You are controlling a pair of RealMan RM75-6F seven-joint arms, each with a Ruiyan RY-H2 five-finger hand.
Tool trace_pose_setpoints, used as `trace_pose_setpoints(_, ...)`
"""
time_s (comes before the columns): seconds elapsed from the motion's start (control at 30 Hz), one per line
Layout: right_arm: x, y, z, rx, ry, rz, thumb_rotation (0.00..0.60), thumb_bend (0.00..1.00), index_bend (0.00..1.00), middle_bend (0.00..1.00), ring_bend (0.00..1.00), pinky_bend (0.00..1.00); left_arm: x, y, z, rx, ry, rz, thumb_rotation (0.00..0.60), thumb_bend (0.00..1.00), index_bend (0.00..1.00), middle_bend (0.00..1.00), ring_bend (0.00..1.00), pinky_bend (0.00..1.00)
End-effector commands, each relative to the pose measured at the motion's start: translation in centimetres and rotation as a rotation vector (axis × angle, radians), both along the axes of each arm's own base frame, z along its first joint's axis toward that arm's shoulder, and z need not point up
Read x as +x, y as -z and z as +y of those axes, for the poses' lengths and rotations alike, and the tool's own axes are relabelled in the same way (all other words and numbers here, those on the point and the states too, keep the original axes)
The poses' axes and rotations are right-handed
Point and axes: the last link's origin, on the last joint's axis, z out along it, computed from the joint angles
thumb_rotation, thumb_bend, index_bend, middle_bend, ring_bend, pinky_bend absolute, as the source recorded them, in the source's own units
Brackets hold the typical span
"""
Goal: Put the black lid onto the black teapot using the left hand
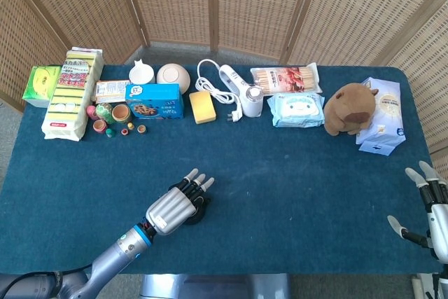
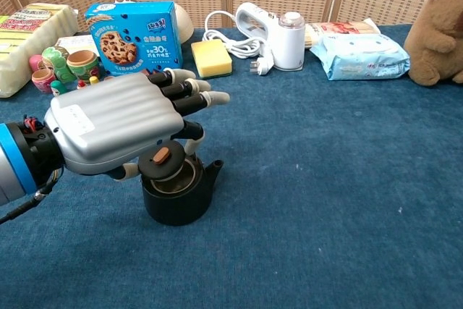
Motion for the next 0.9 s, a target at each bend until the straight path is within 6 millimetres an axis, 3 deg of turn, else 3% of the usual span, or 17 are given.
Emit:
trace_pose_setpoints(0.03, 0.0, 0.0, 0.0, 0.000, 0.000, 0.000, 0.600, 0.24, 0.12, 0.00, 0.00, 0.00, 0.1, 0.1, 0.0, -0.002, -0.006, 0.003, 0.600, 0.23, 0.42, 0.00, 0.00, 0.04)
trace_pose_setpoints(0.27, 0.0, 0.0, 0.0, 0.001, 0.001, -0.002, 0.600, 0.24, 0.12, 0.00, 0.00, 0.00, 0.2, 0.1, 0.1, -0.011, -0.022, 0.011, 0.600, 0.22, 0.33, 0.00, 0.00, 0.04)
trace_pose_setpoints(0.6, 0.0, -0.1, 0.0, 0.001, 0.000, -0.004, 0.600, 0.24, 0.12, 0.00, 0.00, 0.00, 0.5, 0.1, 0.0, -0.007, -0.030, 0.018, 0.600, 0.21, 0.32, 0.00, 0.00, 0.04)
trace_pose_setpoints(0.9, 0.0, -0.1, 0.0, 0.002, -0.001, -0.004, 0.600, 0.24, 0.12, 0.00, 0.00, 0.00, 1.6, -1.9, 0.6, 0.053, -0.022, -0.055, 0.600, 0.21, 0.31, 0.00, 0.00, 0.04)
